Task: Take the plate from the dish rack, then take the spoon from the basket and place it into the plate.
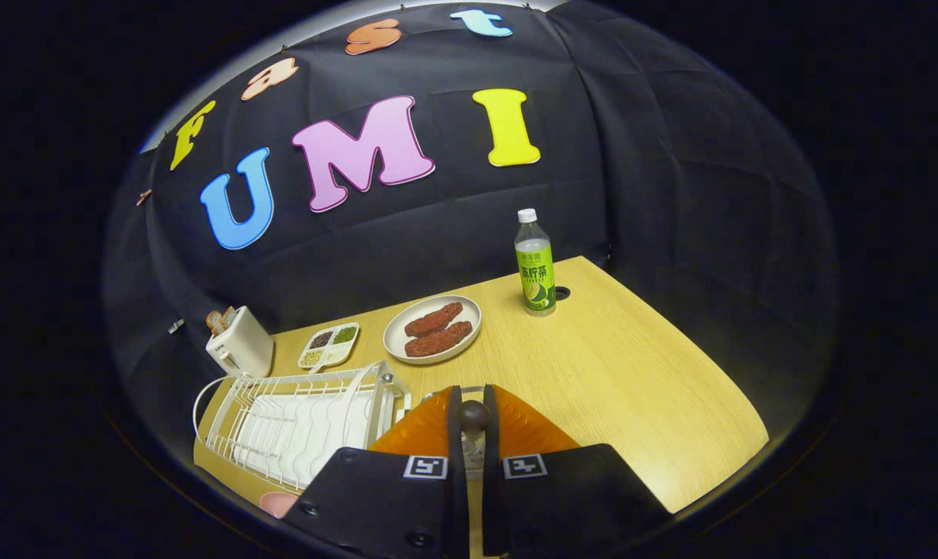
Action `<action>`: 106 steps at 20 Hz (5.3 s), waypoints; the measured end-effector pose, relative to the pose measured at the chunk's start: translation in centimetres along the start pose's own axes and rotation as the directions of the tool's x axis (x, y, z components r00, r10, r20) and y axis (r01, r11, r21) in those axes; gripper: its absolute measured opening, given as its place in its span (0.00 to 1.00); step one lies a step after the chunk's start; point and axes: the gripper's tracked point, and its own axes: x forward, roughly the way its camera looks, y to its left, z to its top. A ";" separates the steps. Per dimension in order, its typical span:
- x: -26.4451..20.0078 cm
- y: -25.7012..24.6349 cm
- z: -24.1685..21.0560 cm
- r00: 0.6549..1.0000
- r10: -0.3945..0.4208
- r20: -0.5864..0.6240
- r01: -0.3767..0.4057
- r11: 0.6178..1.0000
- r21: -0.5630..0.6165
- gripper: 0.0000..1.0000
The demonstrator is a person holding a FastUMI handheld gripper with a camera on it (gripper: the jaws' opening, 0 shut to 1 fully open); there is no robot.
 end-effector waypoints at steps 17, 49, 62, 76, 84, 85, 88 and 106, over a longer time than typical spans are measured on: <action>-15.1 17.4 -2.8 0.927 0.365 -0.085 -0.362 0.931 0.051 0.11; -11.3 19.0 -25.0 0.838 0.407 -0.362 -0.319 0.905 0.280 0.35; -11.8 17.6 -25.3 0.838 0.371 -0.399 -0.354 0.928 0.119 0.70; -14.3 15.5 -17.3 0.886 0.339 -0.318 -0.381 0.921 -0.079 0.93; -16.0 16.3 -4.6 0.948 0.306 -0.084 -0.318 0.918 -0.239 0.99; -16.5 16.5 -3.2 0.949 0.309 -0.057 -0.313 0.918 -0.243 0.99; -17.8 16.8 0.4 0.953 0.303 0.017 -0.289 0.924 -0.250 0.99; -17.4 15.8 6.3 0.932 0.314 0.180 -0.233 0.902 -0.364 0.99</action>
